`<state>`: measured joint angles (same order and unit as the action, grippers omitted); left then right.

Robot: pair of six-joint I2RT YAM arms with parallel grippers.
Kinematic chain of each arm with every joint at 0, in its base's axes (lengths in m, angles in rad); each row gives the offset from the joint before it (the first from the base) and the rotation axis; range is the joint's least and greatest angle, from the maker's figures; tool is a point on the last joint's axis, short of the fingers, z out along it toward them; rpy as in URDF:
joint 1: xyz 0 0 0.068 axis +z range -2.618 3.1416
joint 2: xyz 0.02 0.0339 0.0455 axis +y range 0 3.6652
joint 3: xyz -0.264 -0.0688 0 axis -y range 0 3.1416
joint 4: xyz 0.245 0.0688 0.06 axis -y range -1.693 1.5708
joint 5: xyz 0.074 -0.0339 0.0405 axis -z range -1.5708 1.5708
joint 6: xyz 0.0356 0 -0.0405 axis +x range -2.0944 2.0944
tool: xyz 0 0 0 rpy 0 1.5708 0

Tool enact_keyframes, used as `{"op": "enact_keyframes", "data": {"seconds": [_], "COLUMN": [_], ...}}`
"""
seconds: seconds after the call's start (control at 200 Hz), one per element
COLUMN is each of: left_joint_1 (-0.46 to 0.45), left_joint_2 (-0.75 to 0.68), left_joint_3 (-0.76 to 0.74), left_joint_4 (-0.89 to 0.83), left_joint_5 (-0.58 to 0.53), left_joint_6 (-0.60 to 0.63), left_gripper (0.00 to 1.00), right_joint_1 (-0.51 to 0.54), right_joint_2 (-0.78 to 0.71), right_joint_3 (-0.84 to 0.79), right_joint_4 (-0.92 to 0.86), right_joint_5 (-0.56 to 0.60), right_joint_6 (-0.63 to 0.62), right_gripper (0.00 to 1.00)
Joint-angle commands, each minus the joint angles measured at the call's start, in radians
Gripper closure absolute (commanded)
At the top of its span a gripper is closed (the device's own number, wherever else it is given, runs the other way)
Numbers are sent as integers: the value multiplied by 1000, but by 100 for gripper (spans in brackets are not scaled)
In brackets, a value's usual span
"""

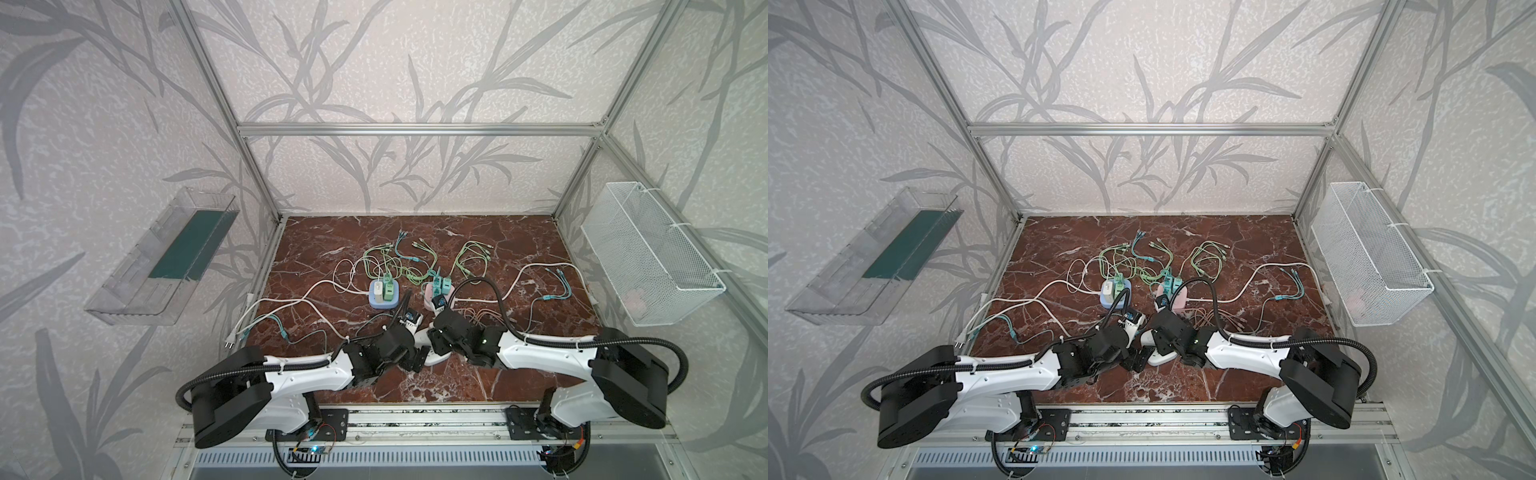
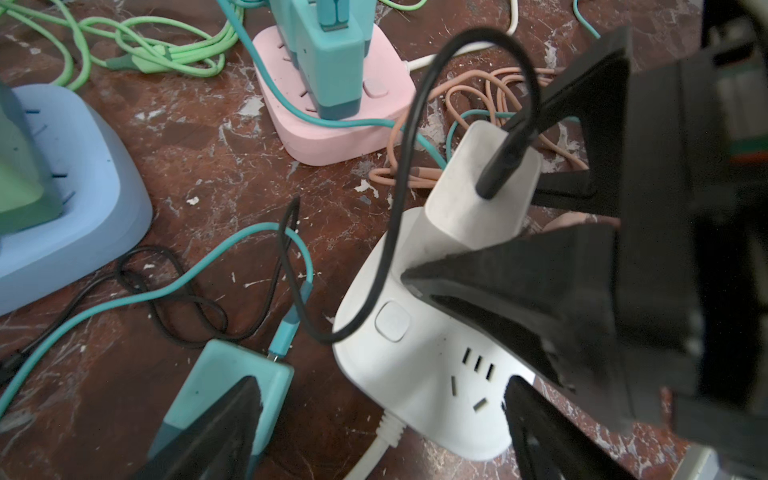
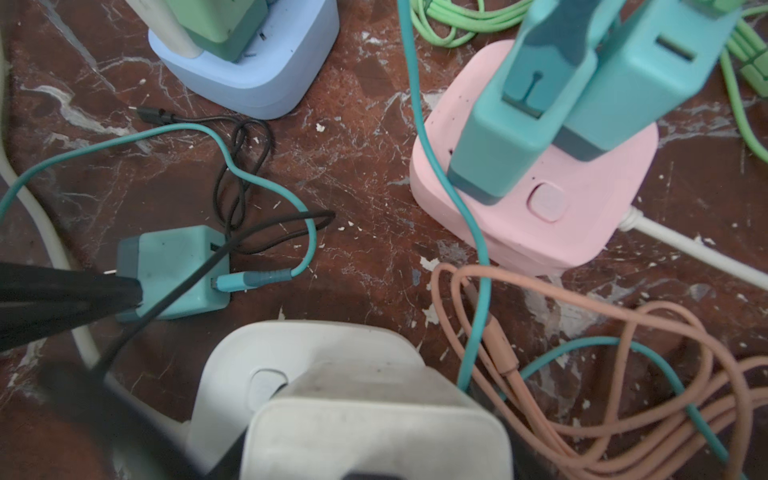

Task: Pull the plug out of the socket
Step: 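Close right gripper on the white charger while left gripper holds the strip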

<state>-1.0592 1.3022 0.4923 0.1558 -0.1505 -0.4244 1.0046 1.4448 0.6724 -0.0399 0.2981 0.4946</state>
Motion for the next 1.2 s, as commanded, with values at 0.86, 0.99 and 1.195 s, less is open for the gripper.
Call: {"op": "enact_keyframes", "data": {"seconds": [0.86, 0.99, 1.195], "left_joint_1": [49, 49, 48], "left_joint_2": [170, 206, 234], "left_joint_3": [74, 119, 138], "left_joint_4": [-36, -118, -138], "left_joint_5": [134, 132, 145], "left_joint_6": [-62, -69, -68], "left_gripper": [39, 40, 47], "right_joint_1": [61, 66, 79], "right_joint_2": [-48, -42, -18], "right_joint_3": [3, -1, 9], "right_joint_4": [-25, -20, -27], "right_joint_5": [92, 86, 109], "right_joint_6": [137, 136, 169], "right_gripper": [57, 58, 58]}}
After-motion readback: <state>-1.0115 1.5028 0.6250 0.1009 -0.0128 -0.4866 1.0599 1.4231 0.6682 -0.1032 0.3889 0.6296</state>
